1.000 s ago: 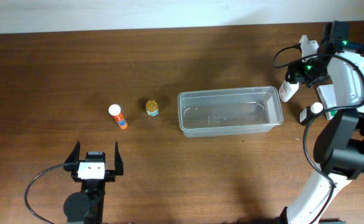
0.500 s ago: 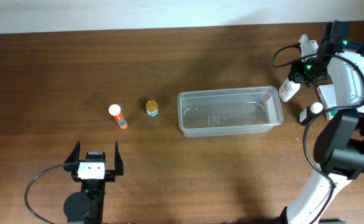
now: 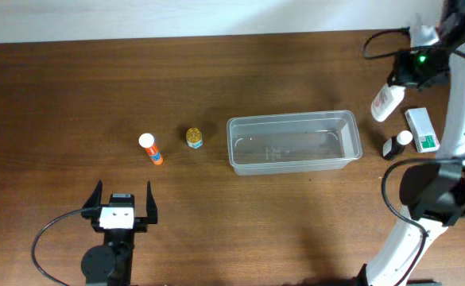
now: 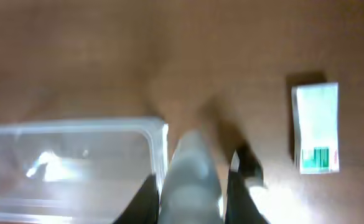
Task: Pack container
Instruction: 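Carry spray bottle with right gripper and lower into container's right end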
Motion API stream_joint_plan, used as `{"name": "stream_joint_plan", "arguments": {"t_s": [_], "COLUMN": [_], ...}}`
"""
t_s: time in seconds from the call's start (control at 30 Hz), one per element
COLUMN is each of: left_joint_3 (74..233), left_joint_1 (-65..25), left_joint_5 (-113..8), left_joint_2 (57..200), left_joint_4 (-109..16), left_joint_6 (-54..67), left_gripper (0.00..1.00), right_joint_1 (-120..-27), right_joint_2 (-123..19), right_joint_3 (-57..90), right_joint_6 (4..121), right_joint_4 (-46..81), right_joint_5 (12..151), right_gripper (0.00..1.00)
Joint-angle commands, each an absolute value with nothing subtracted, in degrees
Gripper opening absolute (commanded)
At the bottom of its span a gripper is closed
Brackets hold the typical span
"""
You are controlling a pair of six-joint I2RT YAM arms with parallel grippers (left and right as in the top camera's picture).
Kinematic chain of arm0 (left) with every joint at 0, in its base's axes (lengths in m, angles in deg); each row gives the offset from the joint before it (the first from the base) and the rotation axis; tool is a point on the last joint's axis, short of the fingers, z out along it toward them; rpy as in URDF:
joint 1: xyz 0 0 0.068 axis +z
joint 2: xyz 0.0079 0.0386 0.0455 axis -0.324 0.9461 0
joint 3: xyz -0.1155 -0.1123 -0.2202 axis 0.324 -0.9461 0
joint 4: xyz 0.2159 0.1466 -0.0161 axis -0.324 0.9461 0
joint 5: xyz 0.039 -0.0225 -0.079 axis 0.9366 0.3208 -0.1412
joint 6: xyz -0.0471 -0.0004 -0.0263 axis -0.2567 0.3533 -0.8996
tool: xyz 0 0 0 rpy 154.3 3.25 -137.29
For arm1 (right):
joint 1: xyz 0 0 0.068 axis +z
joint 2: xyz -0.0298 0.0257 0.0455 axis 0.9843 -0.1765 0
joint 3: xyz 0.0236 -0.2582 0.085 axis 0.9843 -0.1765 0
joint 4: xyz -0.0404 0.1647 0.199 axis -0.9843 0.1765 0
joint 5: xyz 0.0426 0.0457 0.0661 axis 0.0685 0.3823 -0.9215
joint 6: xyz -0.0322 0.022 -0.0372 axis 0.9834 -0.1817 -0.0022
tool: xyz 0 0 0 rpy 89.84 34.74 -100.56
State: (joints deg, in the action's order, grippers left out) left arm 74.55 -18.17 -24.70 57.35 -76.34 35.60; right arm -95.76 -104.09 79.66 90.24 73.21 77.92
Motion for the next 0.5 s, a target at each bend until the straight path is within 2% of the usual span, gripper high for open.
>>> {"name": "stream_joint_plan", "arguments": {"t_s": [0.0,0.23,0.47], "left_joint_3": [74.5,74.5,74.5], "left_joint_1": [-17.9,-17.9,-17.9], "left_joint_5": [-25.4,-25.3,-25.4], "left_joint_2": [57.0,57.0,57.0], "left_joint_4": [-75.9,-75.9,-75.9], "left_joint_6": [36.3,36.3,36.3], "left_gripper": [0.99,0.99,0.99], "right_joint_1": [-93.7,-87.6,-81.4], "right_joint_2": [-102.2,-93.6,-84.0], "right_joint_3": [90.7,89.7,73.5], "right_joint_6": [86.0,80.6,76.5], "right_joint_4": [81.9,81.9,81.9], "right_joint_5": [76.8,76.8,84.2], "right_gripper": [0.14,0.14,0.14]}}
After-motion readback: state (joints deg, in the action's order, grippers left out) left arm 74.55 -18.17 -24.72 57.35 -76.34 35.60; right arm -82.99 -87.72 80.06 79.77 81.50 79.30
